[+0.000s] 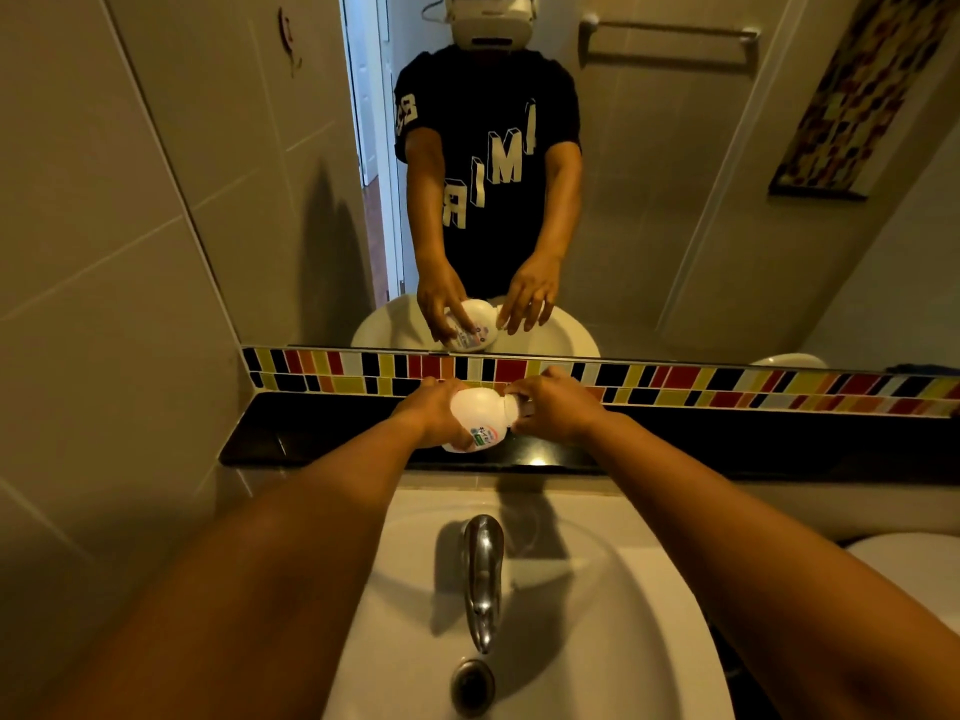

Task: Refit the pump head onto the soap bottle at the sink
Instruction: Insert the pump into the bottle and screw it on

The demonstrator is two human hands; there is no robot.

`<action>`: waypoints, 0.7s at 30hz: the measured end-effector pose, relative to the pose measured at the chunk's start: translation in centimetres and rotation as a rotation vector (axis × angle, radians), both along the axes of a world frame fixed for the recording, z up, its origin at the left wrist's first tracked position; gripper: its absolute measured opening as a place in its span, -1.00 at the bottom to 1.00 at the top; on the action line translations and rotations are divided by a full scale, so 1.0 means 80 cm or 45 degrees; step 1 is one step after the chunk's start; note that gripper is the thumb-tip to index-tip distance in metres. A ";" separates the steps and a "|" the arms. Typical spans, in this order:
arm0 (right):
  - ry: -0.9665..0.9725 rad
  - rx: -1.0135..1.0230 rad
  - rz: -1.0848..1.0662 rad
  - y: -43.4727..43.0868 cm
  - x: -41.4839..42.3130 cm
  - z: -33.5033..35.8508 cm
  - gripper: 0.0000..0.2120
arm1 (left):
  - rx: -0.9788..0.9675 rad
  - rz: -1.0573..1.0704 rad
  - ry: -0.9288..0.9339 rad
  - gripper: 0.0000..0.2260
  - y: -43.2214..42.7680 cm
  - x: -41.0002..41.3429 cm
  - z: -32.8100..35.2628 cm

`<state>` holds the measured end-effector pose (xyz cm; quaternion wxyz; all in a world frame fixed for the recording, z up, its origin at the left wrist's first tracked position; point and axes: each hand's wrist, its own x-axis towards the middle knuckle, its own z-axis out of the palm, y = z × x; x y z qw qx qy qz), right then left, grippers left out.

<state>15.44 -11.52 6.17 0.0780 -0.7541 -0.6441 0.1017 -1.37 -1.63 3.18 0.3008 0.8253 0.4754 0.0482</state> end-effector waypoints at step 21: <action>1.322 0.359 -0.591 0.001 -0.004 -0.011 -0.54 | -0.519 -0.033 -0.422 -0.45 -0.008 -0.002 0.015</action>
